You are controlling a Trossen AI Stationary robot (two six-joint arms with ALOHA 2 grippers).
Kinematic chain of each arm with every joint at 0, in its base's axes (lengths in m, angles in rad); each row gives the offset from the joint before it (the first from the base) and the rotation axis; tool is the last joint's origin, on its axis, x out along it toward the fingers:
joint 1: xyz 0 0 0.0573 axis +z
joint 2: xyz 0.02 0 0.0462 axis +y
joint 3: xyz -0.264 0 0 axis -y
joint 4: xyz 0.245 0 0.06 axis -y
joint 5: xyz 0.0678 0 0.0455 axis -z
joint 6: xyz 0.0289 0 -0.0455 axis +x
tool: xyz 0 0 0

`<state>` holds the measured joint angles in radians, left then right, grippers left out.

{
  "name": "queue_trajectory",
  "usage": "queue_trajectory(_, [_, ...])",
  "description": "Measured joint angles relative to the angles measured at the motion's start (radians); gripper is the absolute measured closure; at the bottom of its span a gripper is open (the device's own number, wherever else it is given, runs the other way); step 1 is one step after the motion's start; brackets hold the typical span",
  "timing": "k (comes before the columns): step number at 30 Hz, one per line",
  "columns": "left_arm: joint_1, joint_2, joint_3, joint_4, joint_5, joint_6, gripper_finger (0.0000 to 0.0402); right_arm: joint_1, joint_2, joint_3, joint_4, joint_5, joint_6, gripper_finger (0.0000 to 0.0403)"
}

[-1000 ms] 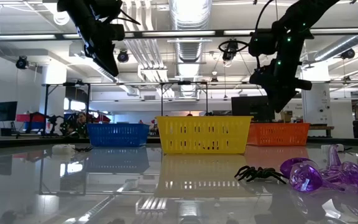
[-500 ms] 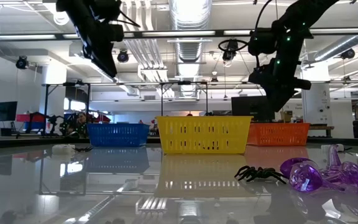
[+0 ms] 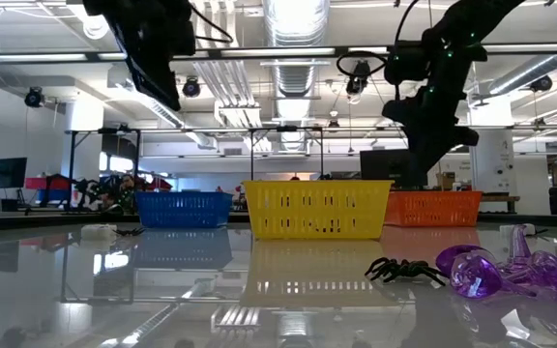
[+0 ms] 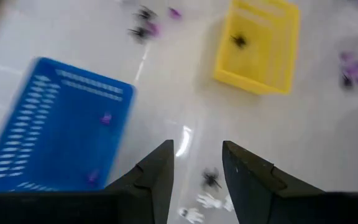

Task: Sort Halloween decoration
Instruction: Put the black spider toy into the yellow bin

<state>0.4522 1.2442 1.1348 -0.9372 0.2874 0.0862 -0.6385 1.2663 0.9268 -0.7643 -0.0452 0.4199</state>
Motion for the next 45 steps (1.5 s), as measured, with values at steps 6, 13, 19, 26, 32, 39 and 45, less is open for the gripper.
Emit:
queue_trajectory(6, [-0.102, 0.0, -0.005, 0.001, -0.03, -0.029, 0.029, 0.055, 0.0, 0.0, -0.006, -0.099, 0.067, 0.0298])
queue_trajectory(13, [-0.129, -0.002, -0.005, -0.024, -0.033, -0.054, 0.029, 0.241, -0.003, 0.0, -0.011, -0.165, 0.171, 0.0298])
queue_trajectory(19, [-0.129, -0.002, -0.005, -0.063, -0.034, -0.022, 0.029, 0.443, -0.003, 0.016, 0.007, -0.15, 0.333, 0.0298])
queue_trajectory(26, [-0.129, -0.004, -0.005, -0.077, -0.034, 0.044, 0.029, 0.66, -0.002, 0.069, 0.149, -0.057, 0.46, 0.0279])
queue_trajectory(32, [-0.128, -0.016, -0.005, -0.086, -0.034, 0.08, 0.029, 0.815, -0.002, 0.081, 0.294, 0.027, 0.572, 0.0243])
queue_trajectory(39, [-0.128, -0.021, -0.005, -0.091, -0.034, 0.093, 0.029, 0.968, 0.039, 0.081, 0.37, 0.178, 0.64, 0.0234])
queue_trajectory(45, [-0.128, -0.022, -0.004, -0.103, -0.034, 0.088, 0.029, 1.042, 0.21, 0.102, 0.478, 0.175, 0.631, 0.0234])
